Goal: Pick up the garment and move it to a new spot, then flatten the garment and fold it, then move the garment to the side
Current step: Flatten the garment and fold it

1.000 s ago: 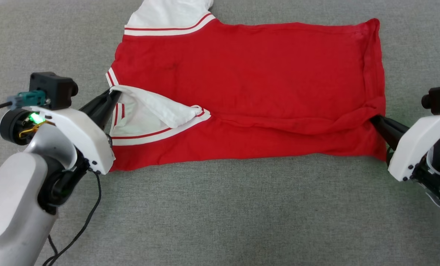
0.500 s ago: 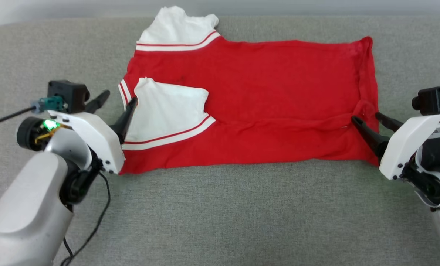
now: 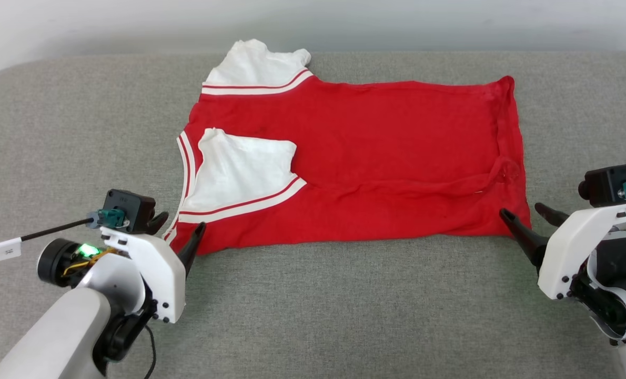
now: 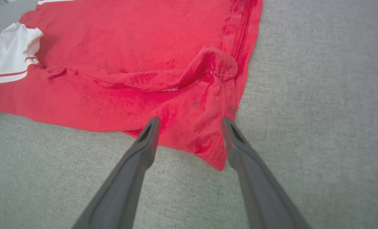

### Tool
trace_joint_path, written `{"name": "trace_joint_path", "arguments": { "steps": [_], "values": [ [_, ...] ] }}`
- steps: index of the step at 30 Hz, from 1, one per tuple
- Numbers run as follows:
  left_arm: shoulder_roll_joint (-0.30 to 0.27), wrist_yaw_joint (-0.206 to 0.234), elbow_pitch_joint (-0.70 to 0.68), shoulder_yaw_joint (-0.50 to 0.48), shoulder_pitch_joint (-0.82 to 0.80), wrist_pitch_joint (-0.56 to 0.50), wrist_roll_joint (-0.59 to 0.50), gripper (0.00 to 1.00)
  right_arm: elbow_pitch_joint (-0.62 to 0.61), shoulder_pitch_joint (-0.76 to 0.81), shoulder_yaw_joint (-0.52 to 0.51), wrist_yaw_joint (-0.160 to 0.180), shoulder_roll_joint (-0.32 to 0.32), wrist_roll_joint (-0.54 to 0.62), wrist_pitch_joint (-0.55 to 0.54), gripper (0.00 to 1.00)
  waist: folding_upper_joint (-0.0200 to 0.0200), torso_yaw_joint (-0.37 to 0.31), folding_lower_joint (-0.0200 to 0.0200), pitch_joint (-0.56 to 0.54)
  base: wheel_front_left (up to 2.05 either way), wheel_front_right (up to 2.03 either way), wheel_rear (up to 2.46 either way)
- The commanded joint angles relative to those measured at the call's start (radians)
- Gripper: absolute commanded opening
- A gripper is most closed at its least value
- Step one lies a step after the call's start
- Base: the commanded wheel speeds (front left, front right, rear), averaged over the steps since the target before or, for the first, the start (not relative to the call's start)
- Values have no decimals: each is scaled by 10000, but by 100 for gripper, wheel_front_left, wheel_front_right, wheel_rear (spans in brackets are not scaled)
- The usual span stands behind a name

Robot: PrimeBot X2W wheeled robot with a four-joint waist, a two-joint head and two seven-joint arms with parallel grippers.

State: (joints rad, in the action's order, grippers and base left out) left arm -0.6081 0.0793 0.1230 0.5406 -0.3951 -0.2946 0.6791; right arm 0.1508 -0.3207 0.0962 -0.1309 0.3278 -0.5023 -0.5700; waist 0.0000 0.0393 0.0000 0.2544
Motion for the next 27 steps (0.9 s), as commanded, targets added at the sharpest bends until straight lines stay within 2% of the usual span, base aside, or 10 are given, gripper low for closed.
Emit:
{"name": "trace_joint_path", "arguments": {
  "steps": [1,7,9,16,18,19,21,27],
  "values": [
    [-119,149,-105,15,190,-204,-29,100,-311,134,-182,3,-152,220,-89,100,0,-20,0,127,0,0,0],
    [-569,609,-87,225,102,-817,-514,100,-1517,462,-578,3,-669,719,-540,100,0,-118,0,601,0,0,0],
    [-547,697,46,259,23,-818,-609,100,-1835,522,-631,3,-768,781,-644,100,0,-151,0,740,0,0,0],
    [-276,389,744,475,127,-1264,-169,100,-2546,594,-724,3,-894,893,-863,100,0,-288,0,1109,0,0,0],
    [-176,127,867,705,328,-1609,60,9,-2628,635,-739,3,-890,930,-897,100,0,-325,0,1125,0,0,0],
    [-116,-34,861,822,437,-1738,190,0,-2642,649,-756,3,-874,948,-898,100,0,-337,0,1114,0,0,0],
    [-25,-169,808,863,549,-1767,362,0,-2643,647,-817,3,-800,1059,-920,100,0,-335,0,1041,0,0,0],
    [-36,116,219,461,343,-933,191,0,-2190,712,-1099,3,-684,1433,-1248,100,0,-105,0,788,0,0,0]
  ]
}}
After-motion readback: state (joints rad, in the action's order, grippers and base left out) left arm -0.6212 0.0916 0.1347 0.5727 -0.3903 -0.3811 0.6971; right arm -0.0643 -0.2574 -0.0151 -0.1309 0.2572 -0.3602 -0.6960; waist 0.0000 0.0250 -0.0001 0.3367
